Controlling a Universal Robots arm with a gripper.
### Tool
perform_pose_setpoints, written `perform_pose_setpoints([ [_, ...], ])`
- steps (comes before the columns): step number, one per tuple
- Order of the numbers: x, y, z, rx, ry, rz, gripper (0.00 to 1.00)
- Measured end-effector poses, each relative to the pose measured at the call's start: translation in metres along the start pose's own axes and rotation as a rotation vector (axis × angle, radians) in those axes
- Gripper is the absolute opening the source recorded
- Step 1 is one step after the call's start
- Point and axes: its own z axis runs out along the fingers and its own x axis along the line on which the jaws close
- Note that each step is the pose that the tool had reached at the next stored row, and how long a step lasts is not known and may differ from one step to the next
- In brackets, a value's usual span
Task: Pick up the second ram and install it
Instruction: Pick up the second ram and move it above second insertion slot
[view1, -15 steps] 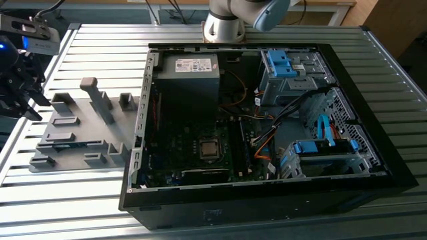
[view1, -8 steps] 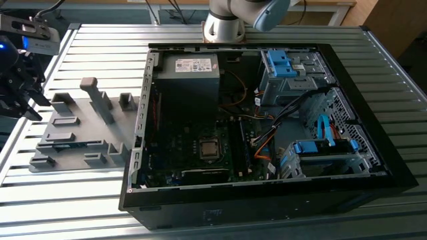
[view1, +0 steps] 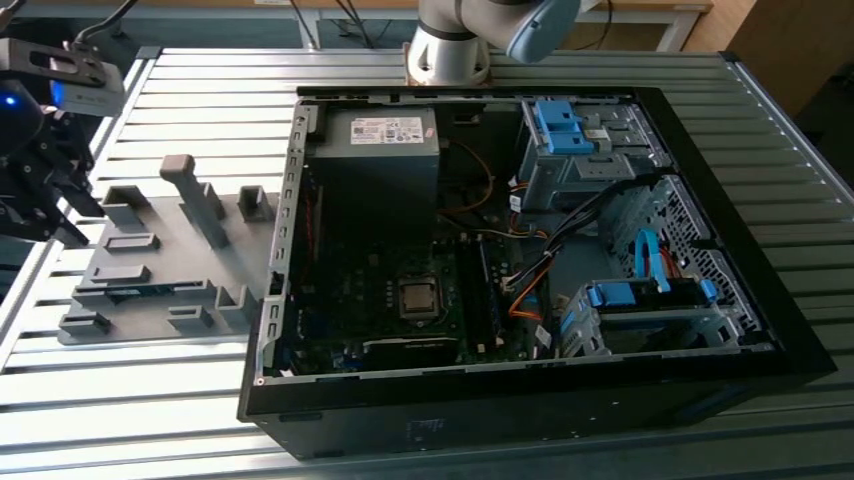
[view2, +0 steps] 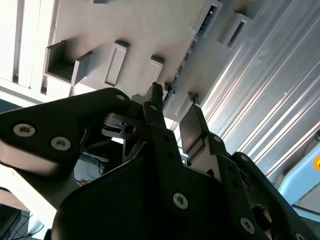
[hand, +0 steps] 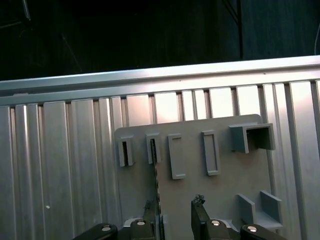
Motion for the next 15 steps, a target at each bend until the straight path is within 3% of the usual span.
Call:
perform_pose_setpoints([
  [6,0.005,-0.0008,0.0108,-0.0002,0.0001,-0.008,0.41],
  [15,0.0058,-0.0012,0.0263,-0.0008,-0.0022,-0.019,0.41],
])
